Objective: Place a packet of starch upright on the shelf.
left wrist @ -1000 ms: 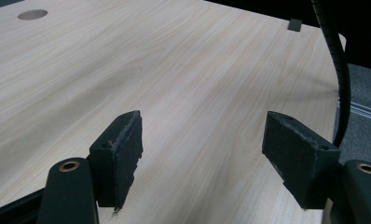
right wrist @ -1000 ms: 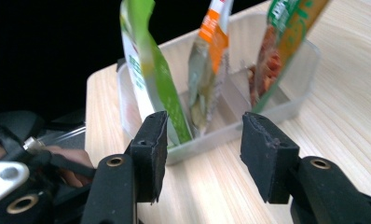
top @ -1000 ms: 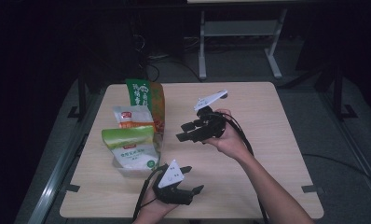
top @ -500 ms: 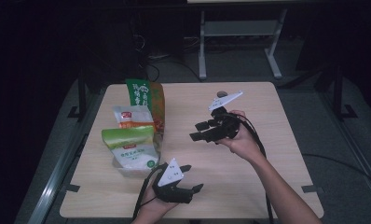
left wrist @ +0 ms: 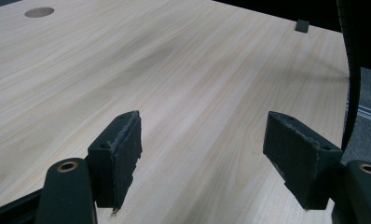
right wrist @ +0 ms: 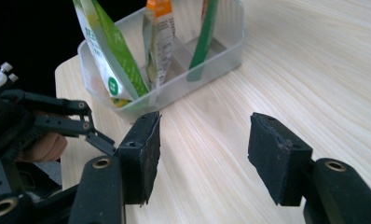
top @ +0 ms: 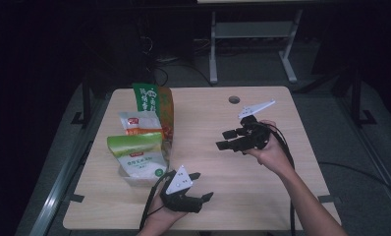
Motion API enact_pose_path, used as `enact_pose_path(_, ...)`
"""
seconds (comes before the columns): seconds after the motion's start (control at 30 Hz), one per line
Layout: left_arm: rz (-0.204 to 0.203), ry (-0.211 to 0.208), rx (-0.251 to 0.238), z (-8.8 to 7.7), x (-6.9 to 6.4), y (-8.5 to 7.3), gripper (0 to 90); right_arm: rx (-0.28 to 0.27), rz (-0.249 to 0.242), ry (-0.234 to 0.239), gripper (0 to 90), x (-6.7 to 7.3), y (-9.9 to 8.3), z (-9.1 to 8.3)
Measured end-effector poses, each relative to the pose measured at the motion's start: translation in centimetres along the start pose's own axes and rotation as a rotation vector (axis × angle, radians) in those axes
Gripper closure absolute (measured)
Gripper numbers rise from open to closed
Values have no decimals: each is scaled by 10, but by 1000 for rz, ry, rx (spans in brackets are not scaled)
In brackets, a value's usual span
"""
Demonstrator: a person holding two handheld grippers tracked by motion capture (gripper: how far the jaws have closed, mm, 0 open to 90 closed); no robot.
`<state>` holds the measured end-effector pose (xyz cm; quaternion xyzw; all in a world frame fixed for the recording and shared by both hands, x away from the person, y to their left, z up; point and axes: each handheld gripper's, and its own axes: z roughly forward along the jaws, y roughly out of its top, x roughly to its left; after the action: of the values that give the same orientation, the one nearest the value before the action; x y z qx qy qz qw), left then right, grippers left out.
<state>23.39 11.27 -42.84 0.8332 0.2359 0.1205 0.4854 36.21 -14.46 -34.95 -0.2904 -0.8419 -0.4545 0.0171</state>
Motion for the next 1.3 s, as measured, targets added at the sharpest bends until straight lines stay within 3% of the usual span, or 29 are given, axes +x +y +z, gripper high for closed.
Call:
enact_pose_path(0.33, 2, 5, 7, 1, 1, 0, 270, -14, 47, -54, 408, -13, -23, -24)
enact_pose_path(1.3, -14, 22, -3, 0, 7, 0, 260, -33, 189, -122, 392, -34, -104, -73)
